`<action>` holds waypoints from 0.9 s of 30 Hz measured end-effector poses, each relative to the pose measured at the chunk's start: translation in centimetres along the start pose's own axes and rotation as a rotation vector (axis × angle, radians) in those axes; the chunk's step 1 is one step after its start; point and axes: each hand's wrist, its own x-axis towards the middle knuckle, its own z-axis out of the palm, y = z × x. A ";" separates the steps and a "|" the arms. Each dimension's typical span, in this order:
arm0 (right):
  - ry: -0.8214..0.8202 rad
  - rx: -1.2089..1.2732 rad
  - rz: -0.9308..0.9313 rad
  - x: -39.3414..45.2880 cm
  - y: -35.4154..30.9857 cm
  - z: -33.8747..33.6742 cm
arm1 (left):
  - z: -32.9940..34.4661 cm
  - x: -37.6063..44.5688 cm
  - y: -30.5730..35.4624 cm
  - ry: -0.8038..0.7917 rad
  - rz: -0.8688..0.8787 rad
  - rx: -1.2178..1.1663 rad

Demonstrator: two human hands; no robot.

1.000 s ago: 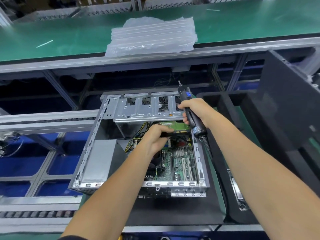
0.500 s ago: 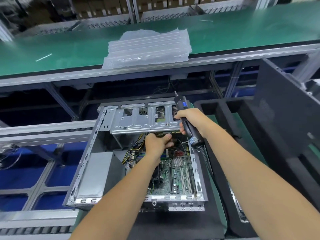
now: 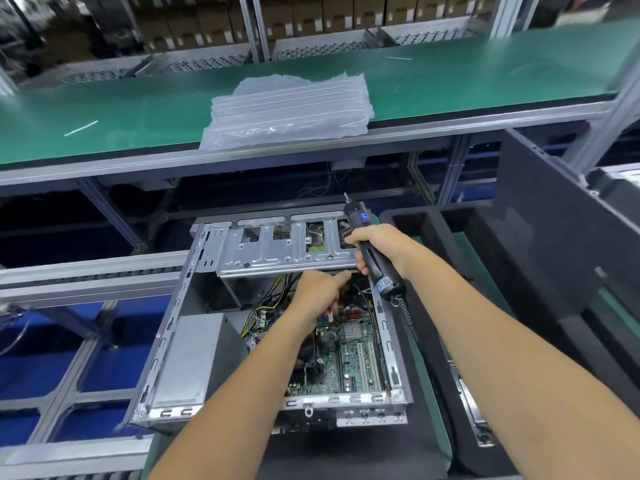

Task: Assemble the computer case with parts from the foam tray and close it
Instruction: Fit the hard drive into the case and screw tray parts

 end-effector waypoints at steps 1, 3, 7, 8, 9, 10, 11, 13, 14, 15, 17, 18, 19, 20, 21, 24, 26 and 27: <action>0.007 -0.002 -0.006 -0.3 0.0 -0.1 | 0.1 -0.2 1.1 0.025 0.100 0.002; 0.031 -0.021 -0.031 -1.2 0.1 -0.5 | 0.6 -0.6 3.5 0.065 0.251 -0.042; 0.104 0.000 -0.053 -3.9 1.3 -3.2 | 4.0 -1.1 7.4 0.043 0.414 0.062; 0.143 -0.003 -0.048 -4.7 1.7 -4.5 | 5.4 -1.1 8.0 0.012 0.426 0.093; 0.185 -0.008 -0.038 -5.5 2.3 -5.9 | 6.9 -1.3 8.4 -0.026 0.430 0.122; 0.220 -0.011 -0.023 -6.3 3.0 -7.5 | 8.6 -1.6 8.8 -0.068 0.427 0.159; 0.247 -0.015 -0.006 -7.1 3.7 -9.1 | 10.3 -1.9 9.2 -0.109 0.417 0.212; 0.292 -0.043 0.021 -8.5 5.5 -12.1 | 13.9 -2.2 9.7 -0.184 0.388 0.358; 0.314 -0.065 0.034 -8.9 6.5 -13.4 | 15.7 -2.2 9.6 -0.216 0.371 0.425; 0.332 -0.084 0.051 -9.2 7.6 -14.6 | 17.5 -2.1 9.3 -0.243 0.357 0.474; 0.347 -0.114 0.087 -9.3 10.0 -16.7 | 20.8 -1.5 8.3 -0.298 0.314 0.612; 0.342 -0.128 0.106 -9.2 11.2 -17.5 | 22.1 -1.2 7.6 -0.321 0.293 0.701; 0.329 -0.143 0.128 -9.2 12.5 -18.3 | 23.3 -0.9 6.6 -0.343 0.281 0.790; 0.307 -0.156 0.155 -9.0 13.7 -19.0 | 24.3 -0.7 5.7 -0.381 0.267 0.881; 0.277 -0.170 0.182 -8.9 14.8 -19.6 | 25.2 -0.5 4.5 -0.427 0.259 0.970; 0.184 -0.244 0.241 -8.1 17.3 -20.9 | 27.0 0.2 1.0 -0.484 0.294 1.209; 0.128 -0.270 0.242 -7.5 18.2 -21.4 | 27.7 0.7 -1.5 -0.474 0.329 1.334; 0.108 -0.271 0.239 -7.1 18.5 -21.6 | 28.0 0.8 -2.6 -0.462 0.337 1.405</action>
